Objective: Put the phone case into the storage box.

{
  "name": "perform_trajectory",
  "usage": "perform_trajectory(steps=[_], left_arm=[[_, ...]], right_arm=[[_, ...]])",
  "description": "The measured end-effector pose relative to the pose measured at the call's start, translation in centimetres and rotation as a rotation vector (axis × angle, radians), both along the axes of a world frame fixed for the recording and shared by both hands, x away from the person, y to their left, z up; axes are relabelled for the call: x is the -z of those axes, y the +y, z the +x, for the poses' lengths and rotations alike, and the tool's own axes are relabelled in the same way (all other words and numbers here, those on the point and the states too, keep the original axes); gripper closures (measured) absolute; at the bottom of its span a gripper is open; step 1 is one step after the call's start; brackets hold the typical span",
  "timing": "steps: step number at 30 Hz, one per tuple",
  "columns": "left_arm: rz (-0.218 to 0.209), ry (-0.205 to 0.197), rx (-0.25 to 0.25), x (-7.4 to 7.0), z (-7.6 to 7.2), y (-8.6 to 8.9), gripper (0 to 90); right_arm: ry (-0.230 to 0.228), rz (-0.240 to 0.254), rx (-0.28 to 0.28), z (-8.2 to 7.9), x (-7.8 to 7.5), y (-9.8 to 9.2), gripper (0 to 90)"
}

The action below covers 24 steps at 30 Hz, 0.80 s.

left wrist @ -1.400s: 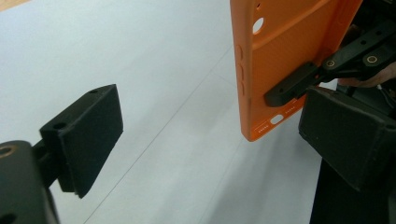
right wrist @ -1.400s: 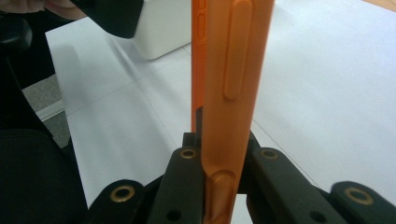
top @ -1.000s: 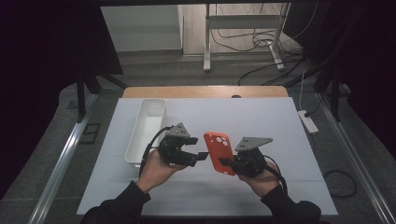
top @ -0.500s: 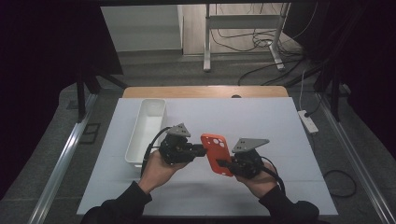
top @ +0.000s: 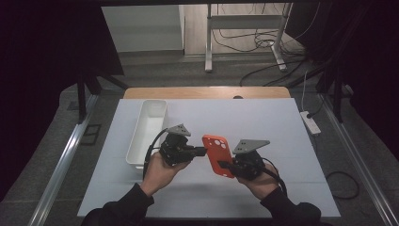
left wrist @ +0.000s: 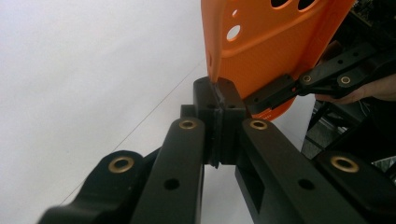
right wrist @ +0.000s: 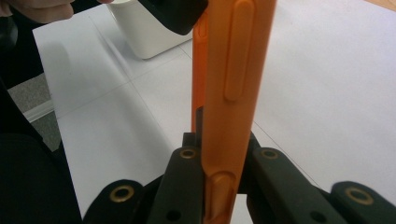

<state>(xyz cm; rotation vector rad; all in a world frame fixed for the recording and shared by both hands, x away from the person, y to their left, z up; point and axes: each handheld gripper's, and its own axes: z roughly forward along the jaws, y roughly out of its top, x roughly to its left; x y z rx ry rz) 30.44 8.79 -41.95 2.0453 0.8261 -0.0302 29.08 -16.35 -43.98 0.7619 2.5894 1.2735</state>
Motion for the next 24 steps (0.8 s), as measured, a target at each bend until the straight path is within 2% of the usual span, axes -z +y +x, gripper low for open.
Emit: perform_trajectory(steps=[3, 5, 7, 10, 13, 17, 24], left_arm=[[-0.02, 0.014, -0.014, -0.05, -0.02, -0.03, 89.7], [-0.023, 0.02, -0.025, -0.11, -0.02, -0.06, 89.8], [-0.022, 0.024, -0.027, -0.12, -0.04, -0.12, 89.7], [-0.013, 0.036, -0.04, -0.09, -0.14, -0.43, 89.7], [-0.011, 0.038, -0.044, -0.06, -0.16, -0.52, 89.7], [-0.009, 0.048, -0.06, 0.02, -0.15, -0.6, 89.7], [0.008, 0.049, -0.078, 0.03, -0.23, -0.85, 89.7]], right_arm=[[0.01, 0.002, 0.006, 0.08, 0.15, 0.04, 83.1], [0.019, 0.006, 0.009, 0.1, 0.3, 0.16, 78.2], [0.019, 0.005, 0.01, 0.11, 0.32, 0.19, 77.1], [0.017, 0.005, 0.026, 0.12, 0.39, 0.42, 69.2], [0.02, 0.008, 0.033, 0.13, 0.41, 0.47, 65.7], [0.028, 0.02, 0.042, 0.15, 0.49, 0.66, 54.3], [0.011, 0.034, 0.067, 0.06, 0.46, 0.93, 41.8]])
